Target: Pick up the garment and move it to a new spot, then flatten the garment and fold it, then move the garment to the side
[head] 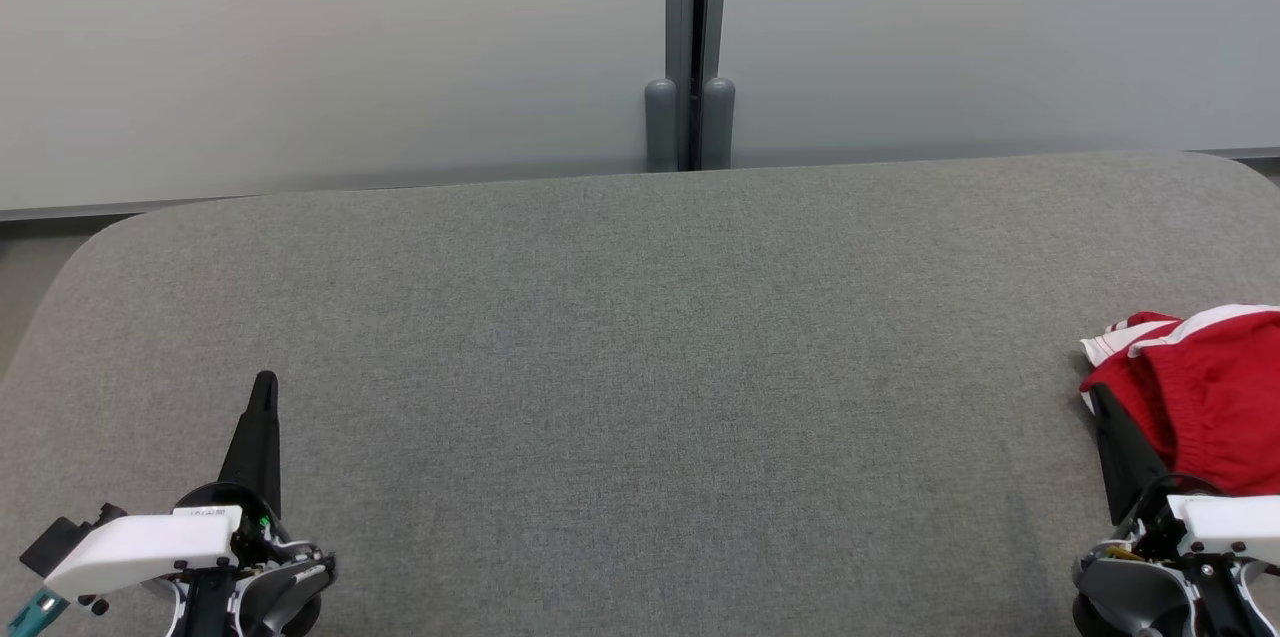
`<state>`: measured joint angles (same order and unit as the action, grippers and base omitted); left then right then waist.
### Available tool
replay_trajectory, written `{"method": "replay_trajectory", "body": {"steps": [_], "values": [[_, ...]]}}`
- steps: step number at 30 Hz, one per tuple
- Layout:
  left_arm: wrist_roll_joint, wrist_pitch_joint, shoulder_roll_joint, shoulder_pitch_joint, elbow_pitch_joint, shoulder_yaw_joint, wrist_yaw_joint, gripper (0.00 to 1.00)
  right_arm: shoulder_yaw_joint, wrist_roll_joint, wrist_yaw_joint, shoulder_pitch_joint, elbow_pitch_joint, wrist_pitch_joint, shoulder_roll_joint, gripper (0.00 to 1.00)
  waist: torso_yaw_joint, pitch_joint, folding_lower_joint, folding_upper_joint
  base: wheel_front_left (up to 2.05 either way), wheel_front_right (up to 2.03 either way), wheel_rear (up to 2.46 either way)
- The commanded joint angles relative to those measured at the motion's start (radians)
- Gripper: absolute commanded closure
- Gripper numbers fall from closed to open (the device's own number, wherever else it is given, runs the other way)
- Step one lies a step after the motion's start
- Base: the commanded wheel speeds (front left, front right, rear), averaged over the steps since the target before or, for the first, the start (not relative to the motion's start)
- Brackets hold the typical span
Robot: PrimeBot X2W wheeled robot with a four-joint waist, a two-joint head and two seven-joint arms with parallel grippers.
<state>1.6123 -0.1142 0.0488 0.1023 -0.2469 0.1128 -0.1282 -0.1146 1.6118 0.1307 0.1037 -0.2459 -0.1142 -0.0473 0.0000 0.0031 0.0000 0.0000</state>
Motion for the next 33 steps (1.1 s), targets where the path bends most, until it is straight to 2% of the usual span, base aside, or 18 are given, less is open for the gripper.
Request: {"method": "replay_trajectory", "body": {"steps": [1,33], "values": [[0.001,-0.003,0.002,0.013,0.003,0.004,-0.005,1.0,-0.002,0.002,0.0,0.009,0.003,-0.003,-0.004,1.0,0.0,0.0,0.0,0.0,0.0,0.0,0.0],[0.001,-0.003,0.003,0.013,0.003,0.004,-0.005,1.0,-0.002,0.002,0.0,0.009,0.003,-0.003,-0.004,1.0,0.0,0.0,0.0,0.0,0.0,0.0,0.0]]}}
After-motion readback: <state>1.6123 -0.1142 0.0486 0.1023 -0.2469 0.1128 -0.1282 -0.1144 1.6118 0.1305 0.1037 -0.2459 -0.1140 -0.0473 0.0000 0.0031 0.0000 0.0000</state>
